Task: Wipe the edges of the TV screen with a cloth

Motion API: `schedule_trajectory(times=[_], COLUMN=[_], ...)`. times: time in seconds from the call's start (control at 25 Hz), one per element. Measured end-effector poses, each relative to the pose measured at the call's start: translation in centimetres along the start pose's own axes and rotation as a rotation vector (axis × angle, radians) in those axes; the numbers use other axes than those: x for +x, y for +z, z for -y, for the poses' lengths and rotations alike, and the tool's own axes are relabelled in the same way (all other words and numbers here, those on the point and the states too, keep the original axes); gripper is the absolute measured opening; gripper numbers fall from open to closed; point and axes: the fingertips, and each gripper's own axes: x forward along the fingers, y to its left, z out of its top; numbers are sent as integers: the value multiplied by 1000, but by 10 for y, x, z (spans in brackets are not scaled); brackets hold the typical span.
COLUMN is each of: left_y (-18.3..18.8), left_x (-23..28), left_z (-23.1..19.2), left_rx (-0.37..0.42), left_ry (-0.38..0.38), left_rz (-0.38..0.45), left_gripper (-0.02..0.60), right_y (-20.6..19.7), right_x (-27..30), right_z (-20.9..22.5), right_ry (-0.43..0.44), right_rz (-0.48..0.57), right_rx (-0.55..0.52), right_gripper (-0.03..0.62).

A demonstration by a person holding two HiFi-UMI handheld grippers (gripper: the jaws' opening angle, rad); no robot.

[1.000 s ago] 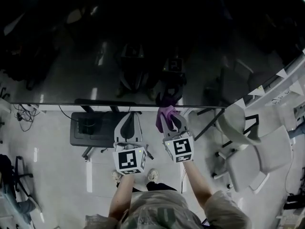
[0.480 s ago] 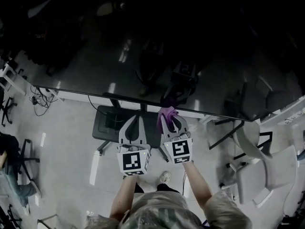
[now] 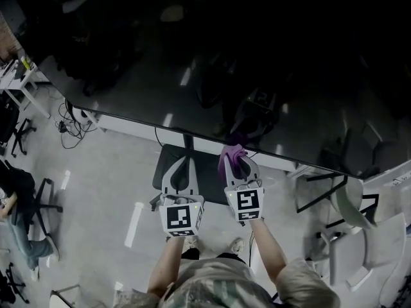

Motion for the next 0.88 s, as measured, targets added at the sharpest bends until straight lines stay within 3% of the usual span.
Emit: schedule_trajectory(times=[0.28,0.52,0.88], left_y=[-3,-6,-5], left_x=[-6,-19,-34], left_z=[-59,-93,-173], left_rx=[4,2,-35], left_ry=[17,100,220], left_rz=[-1,0,11], left_gripper=[15,15,15], right_y=[8,11,34], right_x=[32,54,114], right_z=[-36,-57,-130], right_ry=[2,33,124], right_rz=[12,15,33], right_rx=[4,-7,-29], right_gripper=[63,63,63])
